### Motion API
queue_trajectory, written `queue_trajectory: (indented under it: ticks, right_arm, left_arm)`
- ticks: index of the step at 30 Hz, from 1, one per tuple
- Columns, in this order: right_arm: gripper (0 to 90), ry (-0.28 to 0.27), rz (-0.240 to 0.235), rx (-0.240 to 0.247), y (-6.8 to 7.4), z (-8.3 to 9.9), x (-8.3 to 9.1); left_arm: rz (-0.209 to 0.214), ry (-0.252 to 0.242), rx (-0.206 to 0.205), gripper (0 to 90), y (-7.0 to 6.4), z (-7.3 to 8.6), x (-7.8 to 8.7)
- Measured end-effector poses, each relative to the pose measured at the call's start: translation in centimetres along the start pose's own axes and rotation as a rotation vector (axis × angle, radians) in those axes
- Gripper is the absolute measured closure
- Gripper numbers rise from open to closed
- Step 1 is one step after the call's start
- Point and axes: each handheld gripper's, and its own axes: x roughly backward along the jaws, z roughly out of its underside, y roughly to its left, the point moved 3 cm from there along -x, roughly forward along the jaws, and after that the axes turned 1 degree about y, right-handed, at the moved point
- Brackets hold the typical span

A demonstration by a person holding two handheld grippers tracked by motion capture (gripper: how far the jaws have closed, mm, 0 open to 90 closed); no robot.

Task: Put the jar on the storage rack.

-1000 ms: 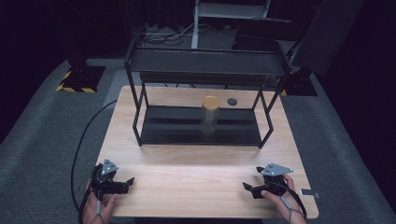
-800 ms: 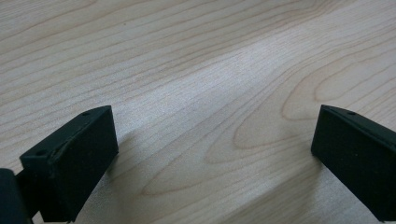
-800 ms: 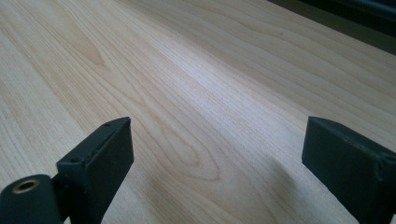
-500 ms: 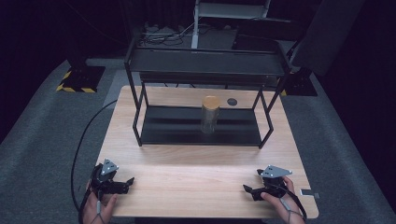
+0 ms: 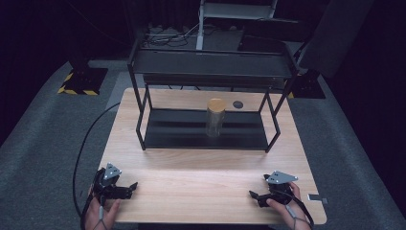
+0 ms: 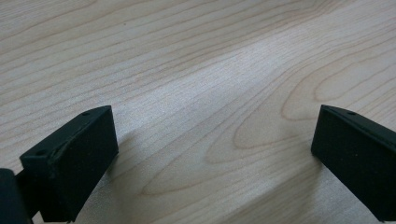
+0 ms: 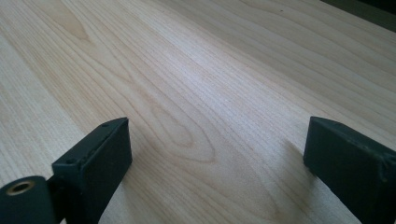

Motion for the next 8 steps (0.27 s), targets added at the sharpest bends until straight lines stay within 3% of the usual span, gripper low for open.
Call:
queue_trajectory:
  ticks: [8]
  right_arm:
    - [6.0, 0.003, -0.002, 0.001, 0.00, 0.00, -0.04]
  left_arm:
    - [-0.001, 0.000, 0.000, 0.4, 0.00, 0.00, 0.00]
